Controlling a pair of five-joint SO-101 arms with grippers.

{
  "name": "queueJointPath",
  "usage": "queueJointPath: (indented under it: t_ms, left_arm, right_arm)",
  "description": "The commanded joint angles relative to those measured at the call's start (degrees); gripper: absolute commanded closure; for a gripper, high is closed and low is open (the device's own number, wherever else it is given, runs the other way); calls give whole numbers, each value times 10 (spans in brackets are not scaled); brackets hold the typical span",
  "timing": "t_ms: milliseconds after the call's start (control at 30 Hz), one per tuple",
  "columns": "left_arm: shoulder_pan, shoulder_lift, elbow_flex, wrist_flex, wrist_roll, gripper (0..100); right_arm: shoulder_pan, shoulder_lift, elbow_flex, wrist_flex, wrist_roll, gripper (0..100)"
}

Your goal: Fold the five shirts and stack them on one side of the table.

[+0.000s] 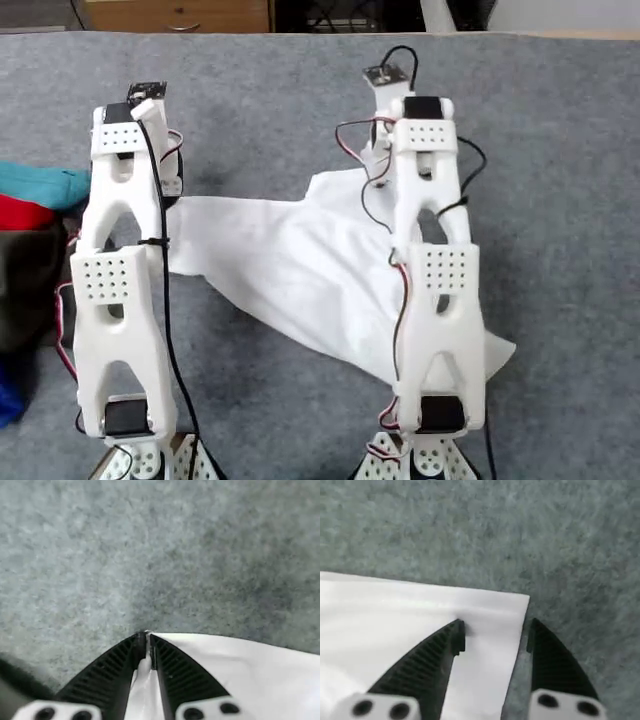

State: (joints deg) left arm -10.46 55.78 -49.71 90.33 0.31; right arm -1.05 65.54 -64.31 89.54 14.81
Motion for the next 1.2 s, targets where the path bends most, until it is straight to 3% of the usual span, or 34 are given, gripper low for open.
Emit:
queueJointPath:
  t_ms: [0,133,433,667,1167]
  left_arm:
    - [0,18,-3,-4,8,971]
    - [0,22,-17,-1,8,971]
    - [-4,22,-12,-1,8,971]
    - [-6,22,-12,-1,8,971]
    - [-6,22,-12,-1,9,971]
  right_arm:
    - [10,36,-73,21,13,822]
    - [10,72,-152,51,11,990]
    - [20,95,-269,111,13,969]
    - [43,70,-291,116,13,737]
    - [12,113,-282,52,-8,783]
